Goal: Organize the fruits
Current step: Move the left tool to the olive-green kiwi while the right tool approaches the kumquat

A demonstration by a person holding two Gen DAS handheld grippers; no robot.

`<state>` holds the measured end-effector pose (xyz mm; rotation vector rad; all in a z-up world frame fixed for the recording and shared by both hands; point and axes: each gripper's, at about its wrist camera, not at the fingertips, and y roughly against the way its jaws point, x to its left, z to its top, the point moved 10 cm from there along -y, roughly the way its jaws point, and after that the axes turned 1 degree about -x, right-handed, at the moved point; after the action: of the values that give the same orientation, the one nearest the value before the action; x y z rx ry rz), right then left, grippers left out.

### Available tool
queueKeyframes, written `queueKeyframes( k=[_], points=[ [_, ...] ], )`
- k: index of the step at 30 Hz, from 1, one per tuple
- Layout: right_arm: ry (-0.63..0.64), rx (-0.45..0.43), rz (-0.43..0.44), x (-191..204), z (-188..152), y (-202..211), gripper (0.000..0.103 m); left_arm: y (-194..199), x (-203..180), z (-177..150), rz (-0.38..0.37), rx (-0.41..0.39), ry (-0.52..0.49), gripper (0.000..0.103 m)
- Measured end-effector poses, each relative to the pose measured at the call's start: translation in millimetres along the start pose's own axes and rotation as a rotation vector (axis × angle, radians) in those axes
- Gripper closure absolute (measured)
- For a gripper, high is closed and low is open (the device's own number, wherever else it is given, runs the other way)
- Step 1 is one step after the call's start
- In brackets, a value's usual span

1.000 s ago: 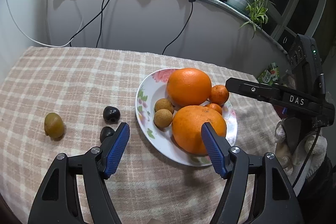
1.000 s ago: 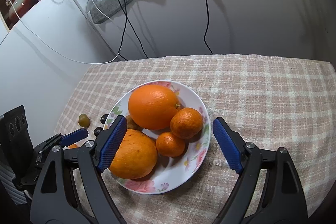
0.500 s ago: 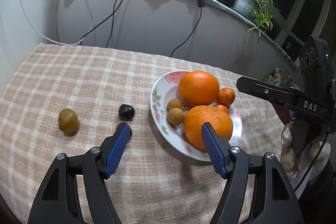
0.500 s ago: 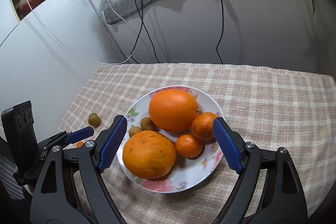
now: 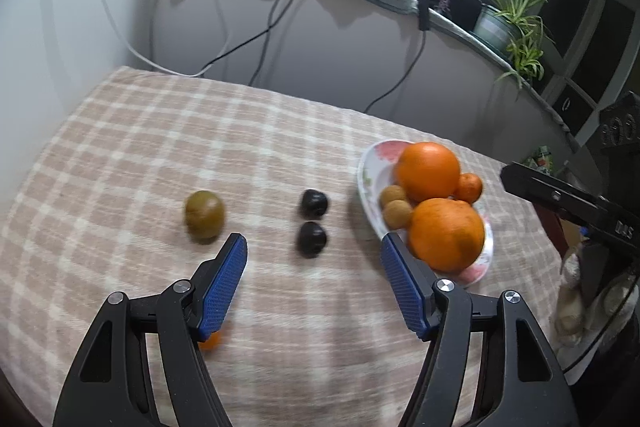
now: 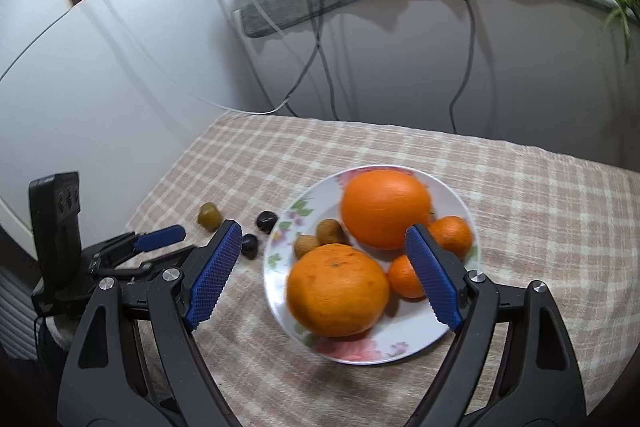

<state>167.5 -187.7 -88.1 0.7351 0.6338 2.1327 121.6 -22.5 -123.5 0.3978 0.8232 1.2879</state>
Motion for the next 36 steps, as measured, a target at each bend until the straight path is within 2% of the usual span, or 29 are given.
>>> queueKeyframes(
  k=[5, 10, 13, 23, 29, 33, 36],
  points=[
    [0.064, 0.003, 0.035, 27.1, -3.1, -1.3, 0.017, 7.0, 23.3, 0.4, 0.028, -0.006, 0.022, 0.038],
    [0.128, 0.033, 0.076, 56.3, -15.5, -10.8, 0.017, 11.6, 43.4, 5.3, 0.052, -0.013, 0.028, 0.047],
    [0.165, 0.054, 0.102, 74.1, -24.7, -18.1, 0.017, 11.8, 53.8, 9.1, 0.046, -0.011, 0.045, 0.055],
    [0.253, 0.109, 0.19, 130.7, -50.6, -47.6, 0.017, 0.3, 70.0, 8.8, 0.023, 0.025, 0.059, 0.064],
    [0.286, 0.148, 0.228, 155.0, -62.4, -67.8, 0.027, -10.0, 74.5, 7.9, 0.012, 0.052, 0.053, 0.066],
    [0.307, 0.182, 0.242, 167.5, -72.8, -79.6, 0.042, -17.3, 78.8, 9.1, 0.013, 0.064, 0.049, 0.067],
    [0.318, 0.197, 0.251, 174.6, -76.9, -86.3, 0.045, -22.2, 81.4, 9.9, 0.004, 0.075, 0.053, 0.067]
  ],
)
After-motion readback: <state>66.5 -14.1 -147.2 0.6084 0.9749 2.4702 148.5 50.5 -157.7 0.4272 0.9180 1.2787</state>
